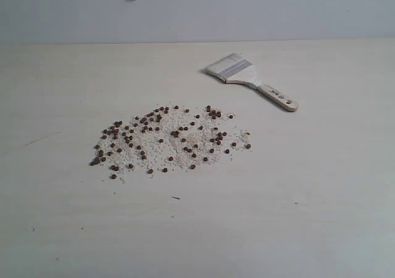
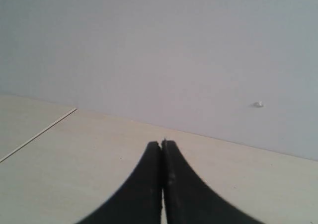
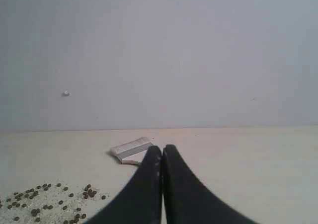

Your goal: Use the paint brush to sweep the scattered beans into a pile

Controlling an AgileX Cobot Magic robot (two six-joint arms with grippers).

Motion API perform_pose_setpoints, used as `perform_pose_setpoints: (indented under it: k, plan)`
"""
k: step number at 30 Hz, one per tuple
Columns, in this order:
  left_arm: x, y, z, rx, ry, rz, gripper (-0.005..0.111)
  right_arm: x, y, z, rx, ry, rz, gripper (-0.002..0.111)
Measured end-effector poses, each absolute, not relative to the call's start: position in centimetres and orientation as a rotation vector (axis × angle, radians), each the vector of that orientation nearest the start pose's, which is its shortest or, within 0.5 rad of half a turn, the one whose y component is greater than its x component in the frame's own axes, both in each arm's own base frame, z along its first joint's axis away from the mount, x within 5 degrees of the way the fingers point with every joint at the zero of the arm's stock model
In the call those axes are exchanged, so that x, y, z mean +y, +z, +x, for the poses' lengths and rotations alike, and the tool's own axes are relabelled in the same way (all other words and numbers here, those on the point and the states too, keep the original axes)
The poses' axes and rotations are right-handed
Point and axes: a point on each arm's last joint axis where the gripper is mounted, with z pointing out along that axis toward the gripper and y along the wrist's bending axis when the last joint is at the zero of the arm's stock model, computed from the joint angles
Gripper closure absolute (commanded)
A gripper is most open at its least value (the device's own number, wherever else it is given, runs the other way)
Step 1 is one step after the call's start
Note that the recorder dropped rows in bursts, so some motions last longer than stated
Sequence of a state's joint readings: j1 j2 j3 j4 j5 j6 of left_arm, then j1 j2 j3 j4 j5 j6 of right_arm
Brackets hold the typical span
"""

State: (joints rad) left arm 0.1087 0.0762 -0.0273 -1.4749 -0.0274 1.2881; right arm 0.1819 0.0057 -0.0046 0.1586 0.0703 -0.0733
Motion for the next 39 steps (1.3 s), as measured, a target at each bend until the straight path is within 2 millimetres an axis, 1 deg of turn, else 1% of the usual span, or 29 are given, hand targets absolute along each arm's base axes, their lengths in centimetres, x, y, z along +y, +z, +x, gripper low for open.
perform_pose_setpoints:
  k: [20, 29, 32, 33, 36, 39]
  plan:
    - [0.9, 21.8, 6.1, 1.51, -0.041, -0.247, 0.107, 1.1, 20.8, 5.6, 1.553, 0.219, -0.084, 0.108]
    - [0.9, 21.8, 6.1, 1.51, -0.041, -0.247, 0.107, 1.0, 21.5, 5.5, 1.479, 0.242, -0.045, 0.108]
    - [0.9, 21.8, 6.1, 1.51, -0.041, -0.247, 0.107, 0.7, 22.3, 5.5, 1.399, 0.396, 0.124, 0.108]
    - [0.9, 21.8, 6.1, 1.51, -0.041, -0.247, 0.107, 0.6, 22.5, 5.5, 1.374, 0.418, 0.155, 0.108]
    - [0.9, 21.8, 6.1, 1.51, -0.041, -0.247, 0.107, -0.3, 24.1, 5.1, 1.193, 0.48, 0.286, 0.108]
    - [0.9, 21.8, 6.1, 1.51, -0.041, -0.247, 0.107, -0.6, 25.7, 4.8, 1.13, 0.515, 0.336, 0.108]
